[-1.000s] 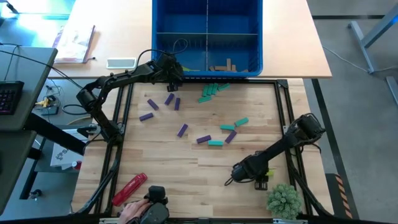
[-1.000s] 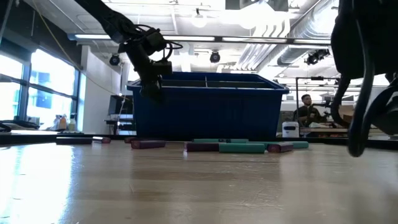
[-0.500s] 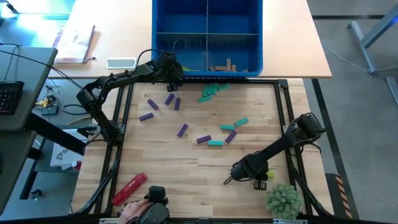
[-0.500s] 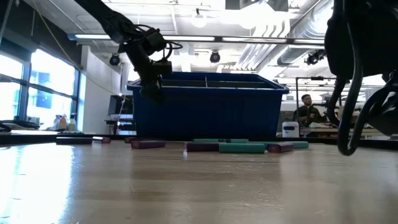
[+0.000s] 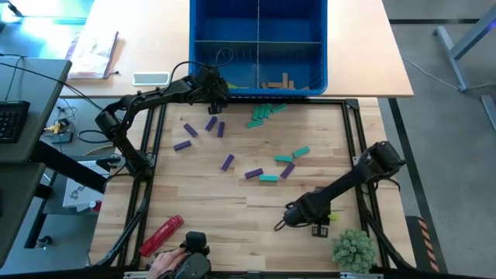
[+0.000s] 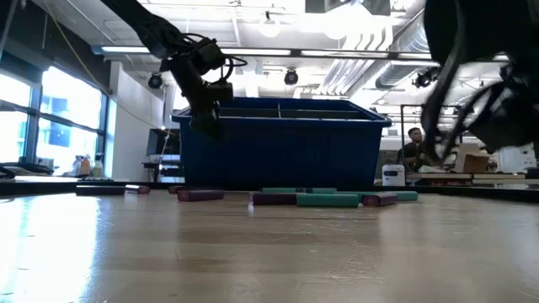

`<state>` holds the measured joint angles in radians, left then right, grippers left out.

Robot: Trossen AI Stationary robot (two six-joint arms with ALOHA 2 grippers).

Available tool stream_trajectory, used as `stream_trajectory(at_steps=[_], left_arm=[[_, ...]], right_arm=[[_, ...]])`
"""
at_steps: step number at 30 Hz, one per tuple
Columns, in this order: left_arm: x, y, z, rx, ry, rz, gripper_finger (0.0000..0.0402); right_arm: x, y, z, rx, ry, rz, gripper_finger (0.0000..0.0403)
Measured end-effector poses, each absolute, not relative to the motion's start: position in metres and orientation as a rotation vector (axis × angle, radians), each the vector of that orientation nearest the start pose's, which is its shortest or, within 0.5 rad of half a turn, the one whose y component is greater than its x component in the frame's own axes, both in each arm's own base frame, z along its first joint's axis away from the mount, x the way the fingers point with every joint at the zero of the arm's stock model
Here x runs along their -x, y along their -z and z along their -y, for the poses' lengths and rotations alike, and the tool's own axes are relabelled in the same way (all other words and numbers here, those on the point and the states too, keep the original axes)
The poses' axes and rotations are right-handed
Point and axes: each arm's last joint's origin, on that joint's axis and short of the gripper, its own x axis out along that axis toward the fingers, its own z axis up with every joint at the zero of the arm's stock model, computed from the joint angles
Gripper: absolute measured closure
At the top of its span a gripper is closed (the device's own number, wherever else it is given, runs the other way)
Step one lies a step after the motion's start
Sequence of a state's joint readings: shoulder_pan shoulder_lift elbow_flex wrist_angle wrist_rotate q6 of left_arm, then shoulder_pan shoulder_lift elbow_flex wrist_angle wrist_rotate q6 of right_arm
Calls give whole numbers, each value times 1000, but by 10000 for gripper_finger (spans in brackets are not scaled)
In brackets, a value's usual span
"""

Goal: Sort blocks

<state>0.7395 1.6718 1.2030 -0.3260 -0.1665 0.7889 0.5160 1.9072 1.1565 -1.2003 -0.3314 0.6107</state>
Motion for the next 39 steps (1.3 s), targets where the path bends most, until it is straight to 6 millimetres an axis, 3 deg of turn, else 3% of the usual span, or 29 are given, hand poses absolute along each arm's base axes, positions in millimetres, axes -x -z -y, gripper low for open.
stream_trajectory(at_steps=[6,13,19,25,32,39], left_arm=[[-263,-240,-246,-466,-492,-1065,322],[-263,-240,-246,-465,-491,-1065,322],[-263,-240,-246,-466,-491,-1065,322],[-263,-240,-246,-467,-493,-1063,322],[-263,-241,-246,-468,-494,-1060,321],[-263,-241,-246,-469,-495,-1057,321]], right_arm=[[-263,-165,-156,-198,160,-2011,317],[-287,-216,-137,-163,456,-1842,317],[-304,-258,-104,-139,670,-1590,317],[-317,-294,-64,-131,772,-1276,317],[-340,-322,-16,-124,726,-965,317],[-365,-338,29,-4,667,-758,317]])
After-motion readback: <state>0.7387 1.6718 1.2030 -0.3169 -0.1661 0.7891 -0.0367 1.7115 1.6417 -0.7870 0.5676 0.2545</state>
